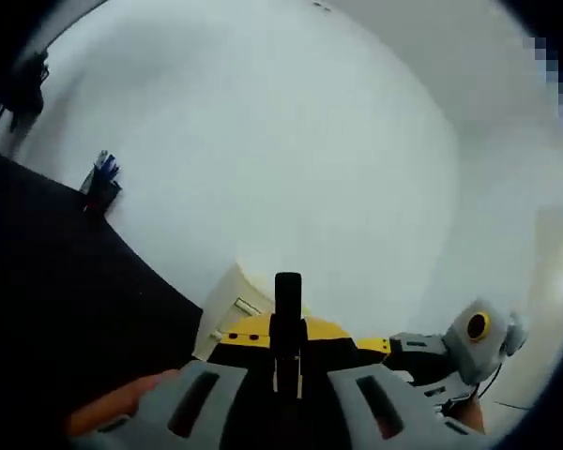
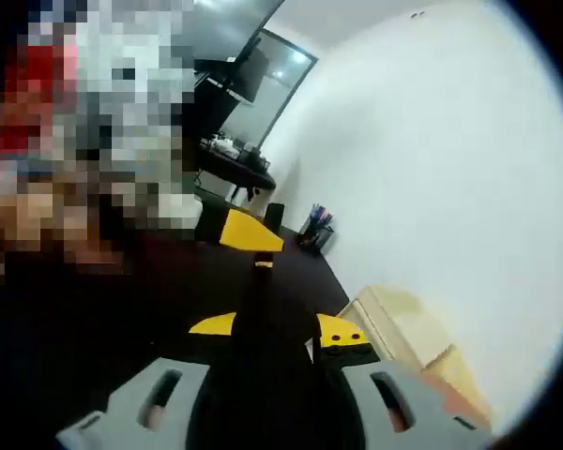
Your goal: Open the drawer, pick up the cosmetic bottles from the table one by one, place them into the drawer, release the gripper, close the drawer, and move the gripper away
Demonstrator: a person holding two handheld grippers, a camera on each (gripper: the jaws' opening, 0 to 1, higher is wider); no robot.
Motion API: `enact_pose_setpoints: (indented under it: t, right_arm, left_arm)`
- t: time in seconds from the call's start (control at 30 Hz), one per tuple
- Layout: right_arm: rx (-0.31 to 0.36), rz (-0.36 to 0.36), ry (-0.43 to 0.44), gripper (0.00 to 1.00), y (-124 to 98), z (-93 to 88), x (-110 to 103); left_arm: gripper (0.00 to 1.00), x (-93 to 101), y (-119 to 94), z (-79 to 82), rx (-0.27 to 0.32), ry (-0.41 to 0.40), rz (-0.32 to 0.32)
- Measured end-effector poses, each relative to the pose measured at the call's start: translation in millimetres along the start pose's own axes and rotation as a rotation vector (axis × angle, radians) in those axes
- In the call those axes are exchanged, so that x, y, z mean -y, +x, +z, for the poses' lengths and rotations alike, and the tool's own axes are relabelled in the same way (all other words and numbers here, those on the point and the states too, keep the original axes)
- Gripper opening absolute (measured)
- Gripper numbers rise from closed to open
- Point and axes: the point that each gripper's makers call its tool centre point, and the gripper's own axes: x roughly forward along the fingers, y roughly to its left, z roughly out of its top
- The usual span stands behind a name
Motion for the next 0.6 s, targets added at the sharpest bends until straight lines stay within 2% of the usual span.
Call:
enact_pose_setpoints:
  t: [0.13,0.3,0.43,0.6]
  right_arm:
    - [-0.024,-0.007,-0.007,0.32,-20,0.3,12]
    - [-0.015,-0.001,-0.009,0.37,-42,4.6,20]
    - [-0.018,0.007,-0.021,0.47,-55,6.4,24]
    - [-0.041,-0.034,-0.065,0.49,-70,4.3,31]
  left_arm:
    - [0.08,14.6,2,12.2,-0.021,0.053,0.011]
    - [0.08,36.5,7,24.5,-0.054,0.127,0.028]
    - [0.08,51.7,13,30.7,-0.080,0.180,0.047]
    - [0.08,73.9,23,40.2,-0.105,0.234,0.053]
